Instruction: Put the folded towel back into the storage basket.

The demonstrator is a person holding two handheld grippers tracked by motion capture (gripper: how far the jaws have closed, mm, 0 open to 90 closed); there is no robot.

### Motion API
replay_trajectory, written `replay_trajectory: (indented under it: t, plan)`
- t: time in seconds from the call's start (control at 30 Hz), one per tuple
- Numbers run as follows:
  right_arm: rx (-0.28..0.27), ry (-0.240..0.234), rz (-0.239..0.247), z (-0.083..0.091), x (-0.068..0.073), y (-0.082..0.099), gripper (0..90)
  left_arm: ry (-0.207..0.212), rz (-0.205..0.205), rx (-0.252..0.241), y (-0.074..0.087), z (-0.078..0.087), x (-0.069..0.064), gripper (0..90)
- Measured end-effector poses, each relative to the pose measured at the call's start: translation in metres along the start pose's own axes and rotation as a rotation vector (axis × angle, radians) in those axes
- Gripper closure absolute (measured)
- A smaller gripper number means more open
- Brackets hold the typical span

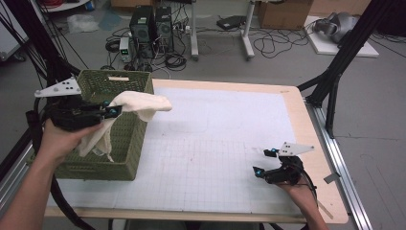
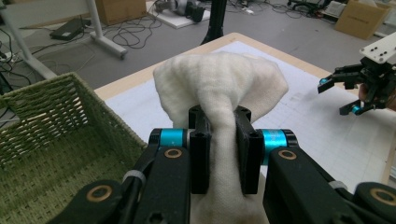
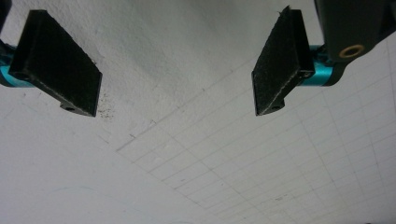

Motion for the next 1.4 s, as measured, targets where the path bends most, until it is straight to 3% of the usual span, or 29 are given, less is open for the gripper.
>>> replay_trajectory:
  t: [0.63,1.13,1.4]
  plan:
    - [0.007,-0.005,-0.004,-0.003,-0.003,0.002,15.4,-0.088,0.051,0.000,0.018,0.007,0.026,78.7]
    - [0.021,-0.010,0.009,-0.005,-0.001,0.002,15.4,-0.161,0.098,-0.029,0.033,0.020,0.041,78.7]
    - [0.019,-0.010,0.007,-0.005,-0.001,0.002,15.4,-0.196,0.105,-0.018,0.038,0.026,0.047,78.6]
Point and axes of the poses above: each handheld gripper's, and its own axes: z roughly backward along the jaws, y roughly out of its underside, x roughly to its left, the point moved 2 cm from there along -z, roughly forward along the jaws, and after that the axes turned 3 degrees about -x, right-handed, at the moved point
